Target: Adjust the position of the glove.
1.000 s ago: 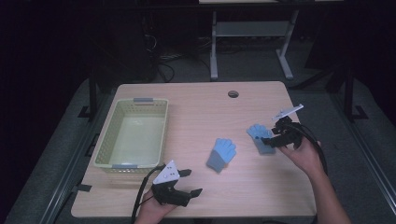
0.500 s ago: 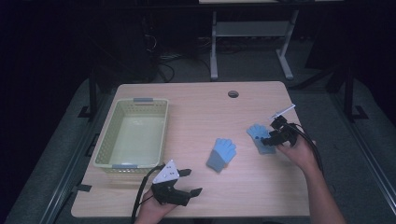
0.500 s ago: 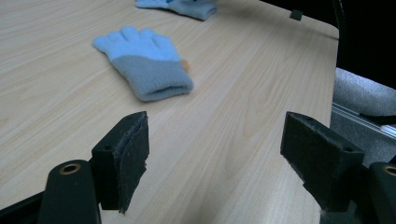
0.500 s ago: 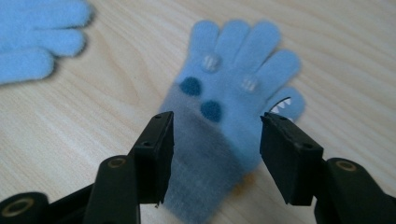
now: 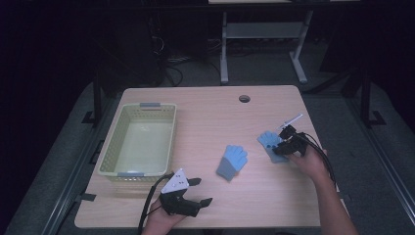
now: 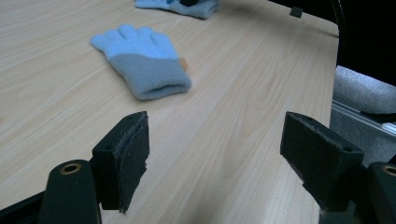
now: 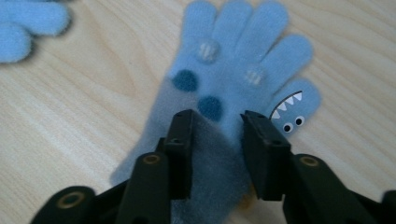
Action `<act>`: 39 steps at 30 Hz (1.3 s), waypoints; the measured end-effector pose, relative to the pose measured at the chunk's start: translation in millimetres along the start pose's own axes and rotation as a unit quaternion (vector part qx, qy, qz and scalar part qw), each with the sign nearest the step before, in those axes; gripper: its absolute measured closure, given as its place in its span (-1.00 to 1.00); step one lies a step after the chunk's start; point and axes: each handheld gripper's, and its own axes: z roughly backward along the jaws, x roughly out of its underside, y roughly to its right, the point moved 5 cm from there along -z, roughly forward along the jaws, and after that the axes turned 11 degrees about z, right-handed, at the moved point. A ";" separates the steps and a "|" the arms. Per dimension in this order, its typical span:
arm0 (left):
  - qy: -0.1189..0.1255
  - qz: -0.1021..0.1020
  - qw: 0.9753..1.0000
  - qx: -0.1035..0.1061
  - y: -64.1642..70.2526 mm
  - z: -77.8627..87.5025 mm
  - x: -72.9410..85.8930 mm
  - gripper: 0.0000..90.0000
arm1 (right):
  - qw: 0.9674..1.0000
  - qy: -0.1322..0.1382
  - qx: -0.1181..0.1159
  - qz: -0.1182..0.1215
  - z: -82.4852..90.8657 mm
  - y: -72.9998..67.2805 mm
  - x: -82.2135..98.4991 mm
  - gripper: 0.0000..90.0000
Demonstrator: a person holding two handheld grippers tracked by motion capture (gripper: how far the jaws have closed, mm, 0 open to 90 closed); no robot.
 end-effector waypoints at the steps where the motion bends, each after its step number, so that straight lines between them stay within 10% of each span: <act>1: 0.000 0.000 1.000 0.000 0.3 0.0 0.1 -0.48 | 1.000 -0.002 0.002 -0.001 0.2 -1.5 -0.6 0.62; 15: 0.004 0.005 1.000 -0.003 -0.5 0.5 0.2 -0.47 | 0.999 0.008 -0.003 -0.051 3.2 -0.9 -0.7 0.87; 24: 0.009 0.007 1.000 -0.003 -0.6 3.0 -1.2 -0.47 | 0.996 0.049 0.013 -0.075 33.8 -6.8 -12.7 0.88; 39: 0.014 0.007 1.000 -0.004 0.6 3.4 -1.4 -0.47 | 0.991 0.112 -0.027 -0.065 84.7 -73.4 -55.3 0.88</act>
